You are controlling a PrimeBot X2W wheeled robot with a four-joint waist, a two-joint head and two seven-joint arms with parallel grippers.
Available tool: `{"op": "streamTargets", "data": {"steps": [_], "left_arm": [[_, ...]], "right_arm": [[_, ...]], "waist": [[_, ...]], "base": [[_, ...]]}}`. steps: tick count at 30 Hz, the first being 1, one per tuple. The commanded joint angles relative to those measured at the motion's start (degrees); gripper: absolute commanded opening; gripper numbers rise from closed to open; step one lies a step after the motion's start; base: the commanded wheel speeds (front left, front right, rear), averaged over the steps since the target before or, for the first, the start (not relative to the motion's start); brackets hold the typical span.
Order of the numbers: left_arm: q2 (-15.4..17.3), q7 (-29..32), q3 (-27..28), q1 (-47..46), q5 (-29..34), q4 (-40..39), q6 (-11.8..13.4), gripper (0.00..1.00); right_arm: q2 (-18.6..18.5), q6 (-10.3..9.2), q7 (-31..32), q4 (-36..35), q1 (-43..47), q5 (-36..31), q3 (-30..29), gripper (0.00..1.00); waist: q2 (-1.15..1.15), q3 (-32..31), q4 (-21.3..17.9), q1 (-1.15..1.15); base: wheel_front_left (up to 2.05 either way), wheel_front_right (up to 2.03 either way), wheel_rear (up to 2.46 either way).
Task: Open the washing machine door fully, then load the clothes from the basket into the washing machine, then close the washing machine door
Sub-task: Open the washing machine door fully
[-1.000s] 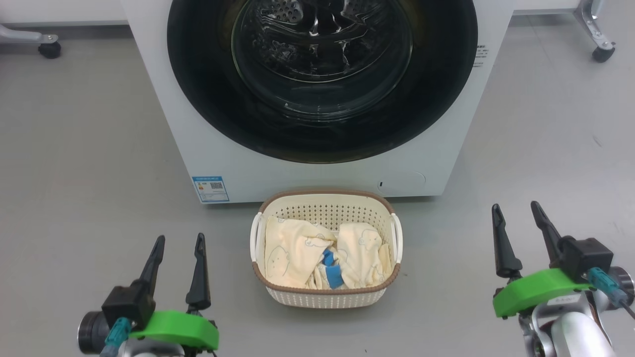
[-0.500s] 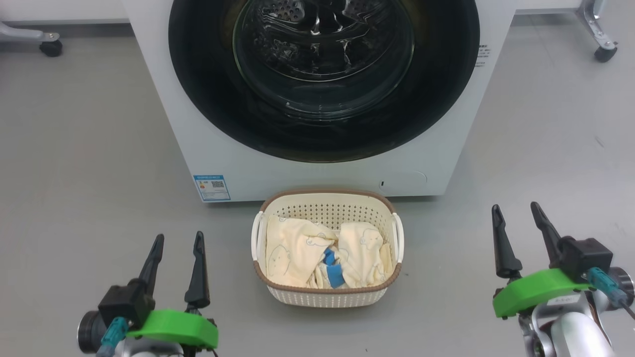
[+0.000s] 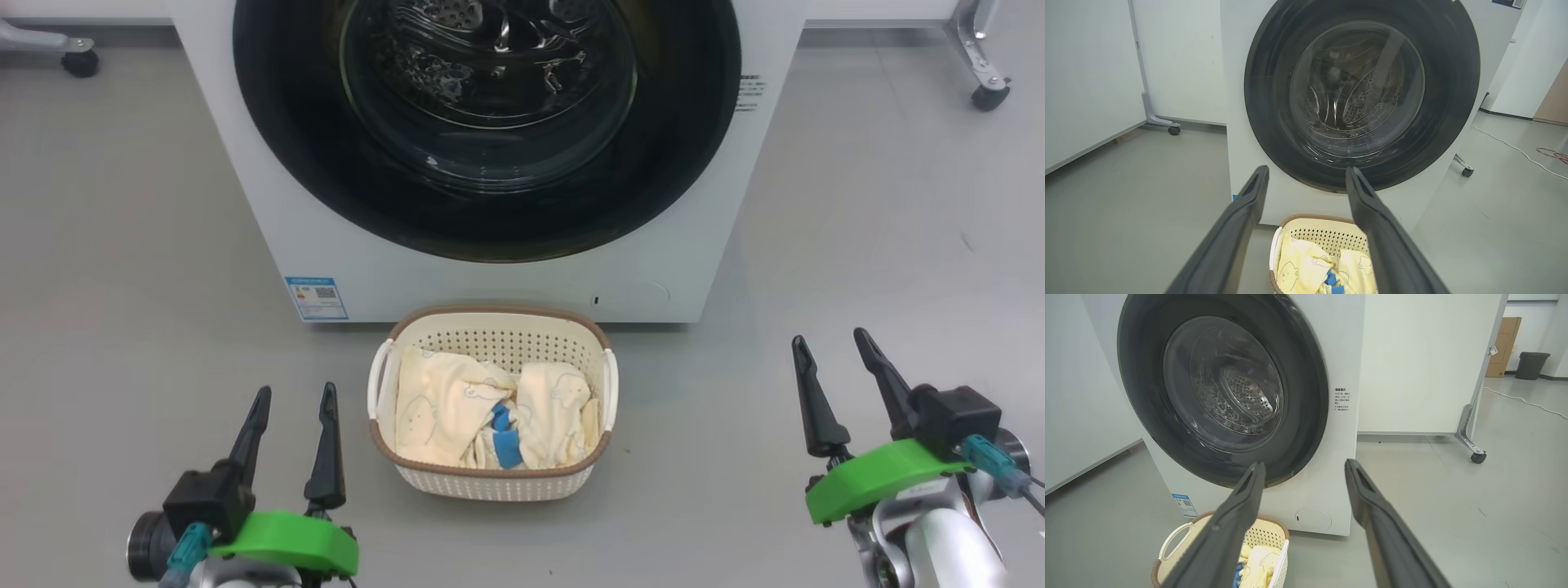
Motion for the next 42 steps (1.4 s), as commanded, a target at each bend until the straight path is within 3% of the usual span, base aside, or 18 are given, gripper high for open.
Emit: {"op": "streamTargets", "data": {"steps": [1, 23, 42], "left_arm": [[0.6, -0.8, 1.7, -2.8, 0.4, -2.1, -0.2, 1.00], [0.6, -0.8, 1.7, -2.8, 0.2, -2.3, 0.0, 1.00], [0.6, -0.8, 2.0, -2.6, -0.1, -2.7, 0.4, 1.00]], "right_arm": [[-1.2, -0.16, -0.6, -1.5, -2.8, 0.3, 1.3, 1.00], [-1.2, -0.16, -0.6, -0.4, -2.8, 0.4, 1.3, 1.00], [-1.2, -0.16, -0.6, 0.8, -3.1, 0.4, 1.8, 1.00]], "waist": [[0.00, 0.0, 0.0, 0.00], [0.00, -0.3, 0.0, 0.00], [0.00, -0.5, -0.1, 0.00]], "base": [[1.16, 1.30, -2.46], [1.12, 1.21, -2.32], [0.18, 0.18, -0.37]]}}
